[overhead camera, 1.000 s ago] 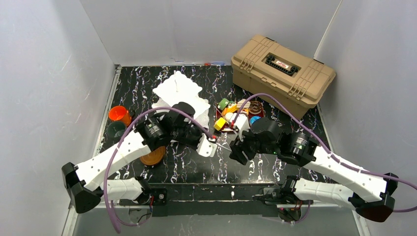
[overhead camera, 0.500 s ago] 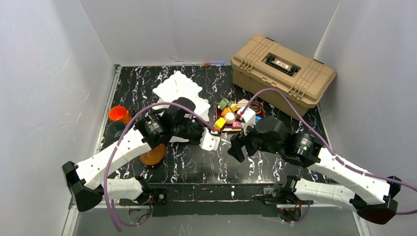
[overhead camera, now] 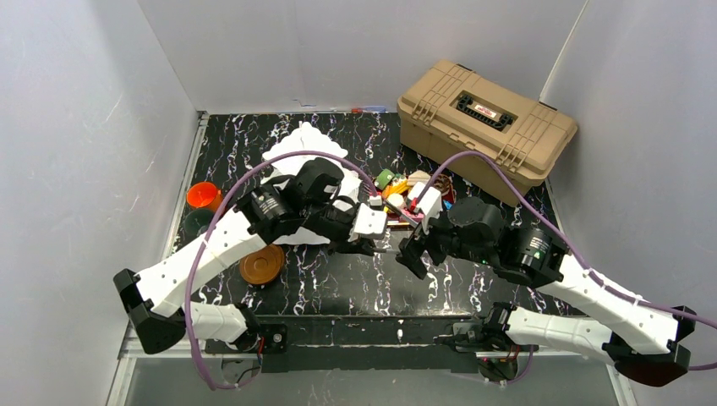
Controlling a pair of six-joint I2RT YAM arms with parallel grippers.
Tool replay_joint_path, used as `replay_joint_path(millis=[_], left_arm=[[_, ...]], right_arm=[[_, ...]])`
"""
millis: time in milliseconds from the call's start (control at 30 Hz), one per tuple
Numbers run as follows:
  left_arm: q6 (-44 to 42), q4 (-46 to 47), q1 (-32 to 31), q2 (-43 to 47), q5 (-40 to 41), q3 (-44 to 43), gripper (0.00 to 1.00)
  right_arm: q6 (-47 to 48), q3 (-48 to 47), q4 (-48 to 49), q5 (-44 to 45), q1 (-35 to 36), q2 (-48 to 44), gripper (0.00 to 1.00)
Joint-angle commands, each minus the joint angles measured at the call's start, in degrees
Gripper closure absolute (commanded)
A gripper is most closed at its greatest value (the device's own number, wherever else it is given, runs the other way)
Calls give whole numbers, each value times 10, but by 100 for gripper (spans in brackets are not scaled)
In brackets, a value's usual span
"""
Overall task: Serve the afternoon tea
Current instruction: Adjust the clamp.
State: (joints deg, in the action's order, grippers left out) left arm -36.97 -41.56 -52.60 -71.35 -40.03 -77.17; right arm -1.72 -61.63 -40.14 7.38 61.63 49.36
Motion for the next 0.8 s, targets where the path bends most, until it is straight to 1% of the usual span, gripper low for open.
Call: replay_joint_path(millis=[0, 100, 167, 300, 400, 500, 667, 767], left_arm=[[23, -87, -1, -21, -84, -60, 100], [24, -98, 0, -31, -99, -78, 100], [32, -113, 1, -40, -109, -95, 100], [47, -125, 1, -49, -122, -118, 100], [52, -122, 1, -49, -122, -121, 100], [53, -121, 1, -50, -121, -124, 100], [52, -118, 1, -55, -116, -127, 100], [49, -116, 2, -58, -116, -129, 100]], right_arm=[[39, -16, 23, -61, -4, -19, 2], [43, -25, 16, -105, -4, -16, 2], [44, -29, 11, -119, -4, -13, 2], [39, -15, 31, -120, -4, -22, 1], [29, -2, 48, -116, -4, -25, 4], [22, 9, 66, -113, -4, -25, 10], [-6, 8, 86, -121, -4, -32, 24], [-16, 6, 85, -129, -4, -34, 35]])
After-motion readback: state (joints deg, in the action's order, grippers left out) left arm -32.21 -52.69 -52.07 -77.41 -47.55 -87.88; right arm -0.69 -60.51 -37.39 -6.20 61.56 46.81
